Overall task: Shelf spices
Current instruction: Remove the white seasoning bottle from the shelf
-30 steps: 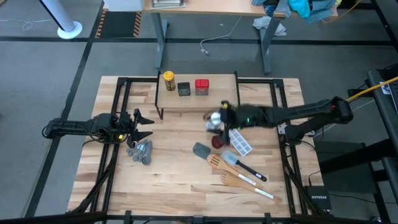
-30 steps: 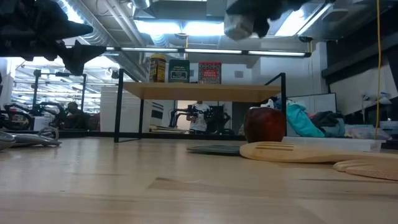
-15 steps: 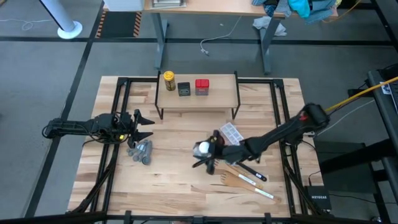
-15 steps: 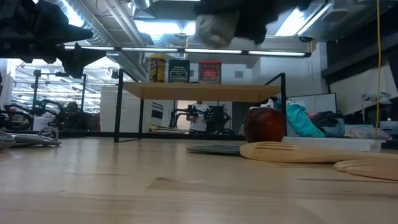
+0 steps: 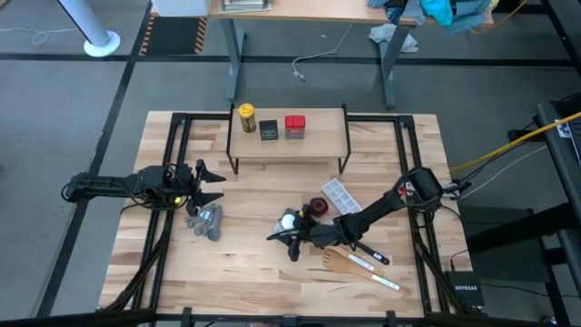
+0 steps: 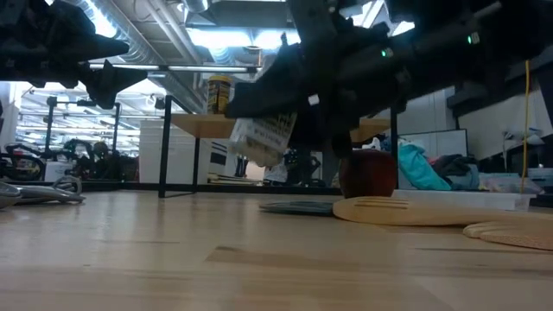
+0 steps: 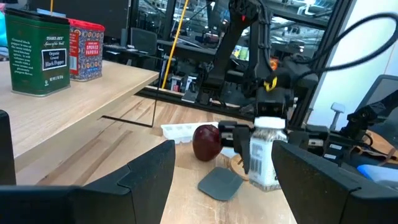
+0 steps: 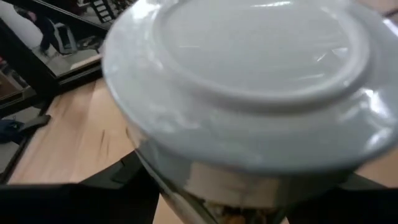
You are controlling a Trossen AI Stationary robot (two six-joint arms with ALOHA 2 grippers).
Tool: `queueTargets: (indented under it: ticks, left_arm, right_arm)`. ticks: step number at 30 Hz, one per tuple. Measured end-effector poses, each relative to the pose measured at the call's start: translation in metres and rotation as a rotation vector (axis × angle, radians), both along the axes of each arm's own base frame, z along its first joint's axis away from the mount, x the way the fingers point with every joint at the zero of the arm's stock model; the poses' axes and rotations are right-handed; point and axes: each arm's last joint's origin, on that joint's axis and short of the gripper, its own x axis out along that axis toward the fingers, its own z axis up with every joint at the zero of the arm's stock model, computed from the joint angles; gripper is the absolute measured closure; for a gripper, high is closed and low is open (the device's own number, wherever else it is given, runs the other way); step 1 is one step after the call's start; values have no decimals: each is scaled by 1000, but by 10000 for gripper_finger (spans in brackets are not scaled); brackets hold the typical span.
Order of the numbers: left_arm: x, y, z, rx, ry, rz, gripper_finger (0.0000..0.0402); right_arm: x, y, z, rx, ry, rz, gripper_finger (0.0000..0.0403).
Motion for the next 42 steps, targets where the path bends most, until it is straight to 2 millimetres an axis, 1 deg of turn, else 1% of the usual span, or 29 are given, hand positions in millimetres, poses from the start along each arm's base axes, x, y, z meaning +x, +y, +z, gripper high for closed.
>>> queueTargets:
  ticks: [5, 16, 25, 27, 31, 33, 36, 42]
  left_arm:
    - [0, 0, 0, 0, 0, 0, 141]
    - [0, 0, 0, 0, 0, 0, 141]
    - [0, 0, 0, 0, 0, 0, 141]
    - [0, 0, 0, 0, 0, -1, 141]
    - [0, 0, 0, 0, 1, 0, 141]
    - [0, 0, 0, 0, 0, 0, 141]
    - [0, 0, 0, 0, 1, -1, 141]
    - [0, 0, 0, 0, 1, 0, 141]
  right_arm:
    - [-1, 3, -10, -9, 29, 5, 148]
    - [-13, 19, -20, -63, 123, 0, 148]
    - [-12, 19, -21, -46, 136, 28, 146]
    - [-13, 19, -22, -43, 140, 38, 127]
    - [-12, 19, -21, -40, 138, 42, 69]
    - [-12, 19, -22, -41, 140, 43, 52]
    - [-12, 19, -21, -37, 139, 49, 41]
    - [-10, 20, -16, -36, 89, 58, 38]
